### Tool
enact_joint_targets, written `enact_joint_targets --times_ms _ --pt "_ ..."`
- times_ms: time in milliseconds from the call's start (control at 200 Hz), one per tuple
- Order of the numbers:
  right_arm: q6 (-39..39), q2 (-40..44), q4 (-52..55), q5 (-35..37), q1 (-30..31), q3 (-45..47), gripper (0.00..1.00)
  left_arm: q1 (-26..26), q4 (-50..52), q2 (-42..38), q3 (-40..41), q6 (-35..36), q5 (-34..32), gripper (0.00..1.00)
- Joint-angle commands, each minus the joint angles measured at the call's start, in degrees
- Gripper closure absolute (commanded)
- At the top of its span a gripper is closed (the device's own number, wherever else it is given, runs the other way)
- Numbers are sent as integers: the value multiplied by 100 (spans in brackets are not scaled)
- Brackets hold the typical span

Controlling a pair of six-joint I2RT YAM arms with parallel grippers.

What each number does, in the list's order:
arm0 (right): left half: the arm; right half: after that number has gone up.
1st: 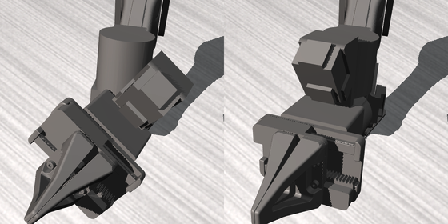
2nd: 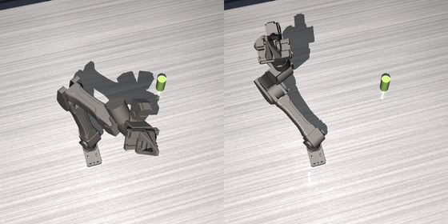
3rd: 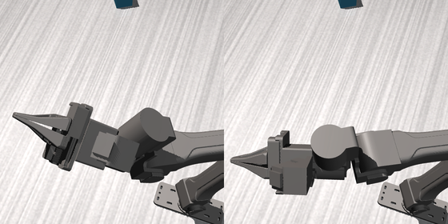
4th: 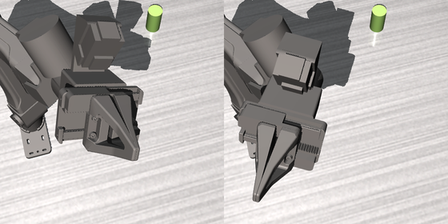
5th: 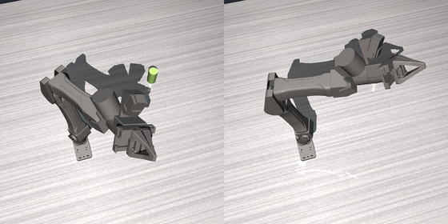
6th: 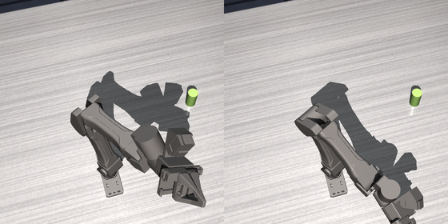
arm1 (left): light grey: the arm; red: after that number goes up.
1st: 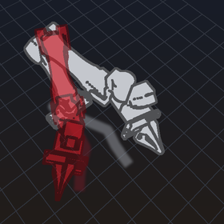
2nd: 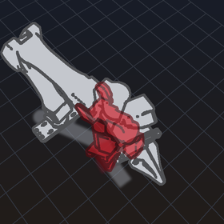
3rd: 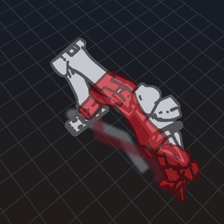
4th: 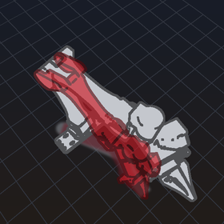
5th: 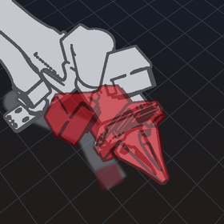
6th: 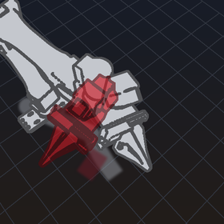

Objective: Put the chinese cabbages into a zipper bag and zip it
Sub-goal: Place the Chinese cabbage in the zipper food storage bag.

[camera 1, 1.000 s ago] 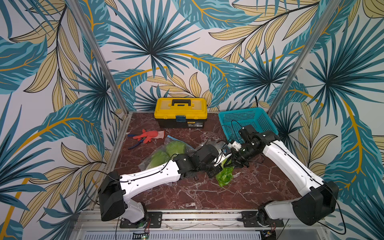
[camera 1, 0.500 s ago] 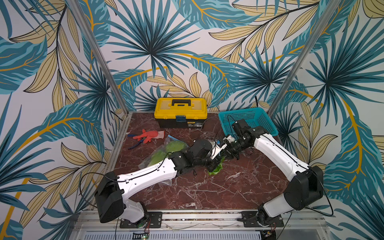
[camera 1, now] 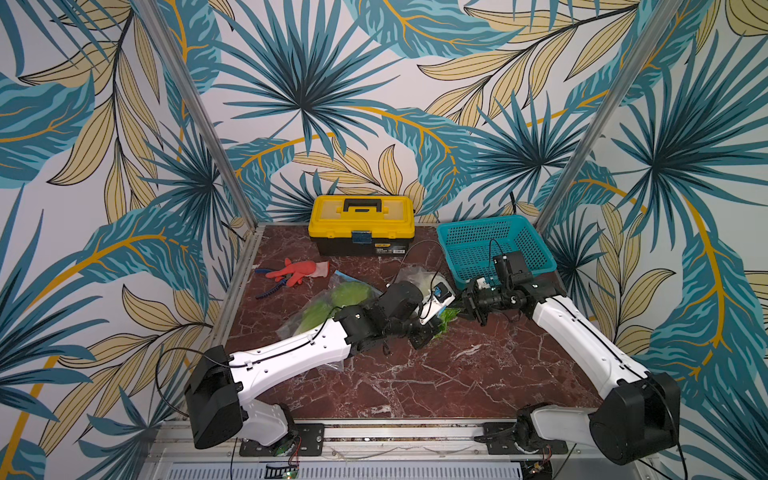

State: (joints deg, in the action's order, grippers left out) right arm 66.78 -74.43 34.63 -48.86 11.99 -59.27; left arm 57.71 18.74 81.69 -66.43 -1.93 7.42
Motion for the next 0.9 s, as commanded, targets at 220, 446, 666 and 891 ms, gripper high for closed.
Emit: enact_joint_targets --times_ms 220,446,666,891 --pt "1777 570 -1841 1086 -139 439 100 174 504 -67 135 -132 497 100" --pt "1824 921 -1221 1422 -118 639 100 147 767 -119 -20 20 171 87" --pt "1878 828 -1177 1345 -134 951 100 -397 902 -211 -439 -74 466 58" --pt "1795 632 -1127 1378 -206 764 100 -1434 319 -850 265 -1012 836 37"
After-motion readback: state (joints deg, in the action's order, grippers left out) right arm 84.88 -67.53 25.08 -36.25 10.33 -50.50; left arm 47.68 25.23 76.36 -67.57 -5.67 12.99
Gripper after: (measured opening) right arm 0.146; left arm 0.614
